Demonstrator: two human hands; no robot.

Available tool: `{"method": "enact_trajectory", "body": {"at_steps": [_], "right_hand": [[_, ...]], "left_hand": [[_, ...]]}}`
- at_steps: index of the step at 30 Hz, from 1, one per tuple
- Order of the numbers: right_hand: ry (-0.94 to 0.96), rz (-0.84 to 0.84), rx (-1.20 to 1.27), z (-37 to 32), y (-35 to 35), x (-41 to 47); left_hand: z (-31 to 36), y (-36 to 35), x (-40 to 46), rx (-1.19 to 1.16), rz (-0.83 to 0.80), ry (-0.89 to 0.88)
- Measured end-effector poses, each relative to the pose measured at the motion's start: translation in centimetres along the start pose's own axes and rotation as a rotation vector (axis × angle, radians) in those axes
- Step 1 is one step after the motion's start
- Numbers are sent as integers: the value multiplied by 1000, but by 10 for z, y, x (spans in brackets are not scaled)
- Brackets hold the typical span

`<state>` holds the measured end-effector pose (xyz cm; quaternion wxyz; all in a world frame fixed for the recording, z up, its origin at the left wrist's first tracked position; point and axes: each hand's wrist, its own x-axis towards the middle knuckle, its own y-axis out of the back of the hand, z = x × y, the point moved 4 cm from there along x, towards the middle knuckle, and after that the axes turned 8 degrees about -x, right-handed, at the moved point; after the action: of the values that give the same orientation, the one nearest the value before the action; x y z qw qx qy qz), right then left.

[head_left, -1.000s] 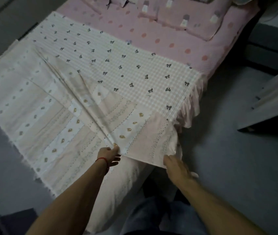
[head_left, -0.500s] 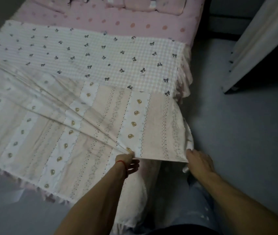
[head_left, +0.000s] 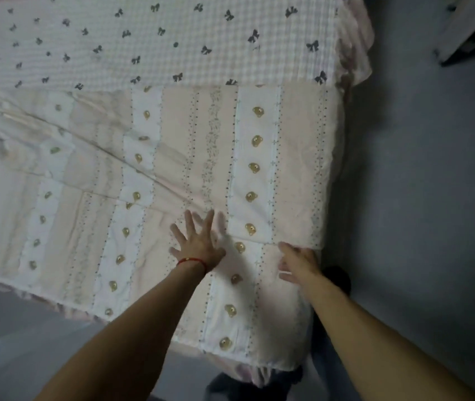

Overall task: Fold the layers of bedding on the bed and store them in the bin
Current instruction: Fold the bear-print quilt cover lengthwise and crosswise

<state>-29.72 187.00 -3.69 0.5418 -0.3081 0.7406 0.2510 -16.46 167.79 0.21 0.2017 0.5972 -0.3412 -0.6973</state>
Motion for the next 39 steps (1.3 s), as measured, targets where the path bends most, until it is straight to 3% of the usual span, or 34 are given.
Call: {"method": "enact_trajectory", "body": {"at_steps": [2, 5, 15, 17, 19, 22, 24, 26, 28, 30, 33, 36, 39], "right_hand": [[-76, 64, 197, -4, -9, 9], [-166, 105, 337, -3, -18, 24], [-130, 379, 35, 9, -33, 91], [-128, 377, 8, 10, -34, 100], [-132, 390, 1, 7, -34, 97], [-139, 447, -28, 5, -34, 99], [-116, 441, 14, 5, -35, 98], [-71, 416, 174, 5, -30, 91], [-60, 381, 416, 12, -25, 74], [-29, 310, 626, 16, -18, 61], [12, 189, 779, 20, -14, 50], [69, 80, 858, 21, -8, 41], [97, 44, 882, 29, -5, 30]], "left_hand": [[5, 5, 34, 88, 23, -110], [9, -14, 65, 74, -141, -164], [3, -22, 104, 114, -179, -354], [-2, -21, 105, 37, -169, -370], [-9, -19, 94, -187, -67, -431], [-35, -17, 52, -500, 308, -539], [-53, -24, 42, -785, 357, -300], [-54, -28, 54, -1165, 238, 58], [-45, -21, 68, -1471, 69, 240], [-37, -18, 84, -1671, -118, 282], [-33, -18, 90, -1647, -287, 245], [-40, -25, 92, -1611, -301, 205], [-61, -36, 78, -1662, -210, 180]]}}
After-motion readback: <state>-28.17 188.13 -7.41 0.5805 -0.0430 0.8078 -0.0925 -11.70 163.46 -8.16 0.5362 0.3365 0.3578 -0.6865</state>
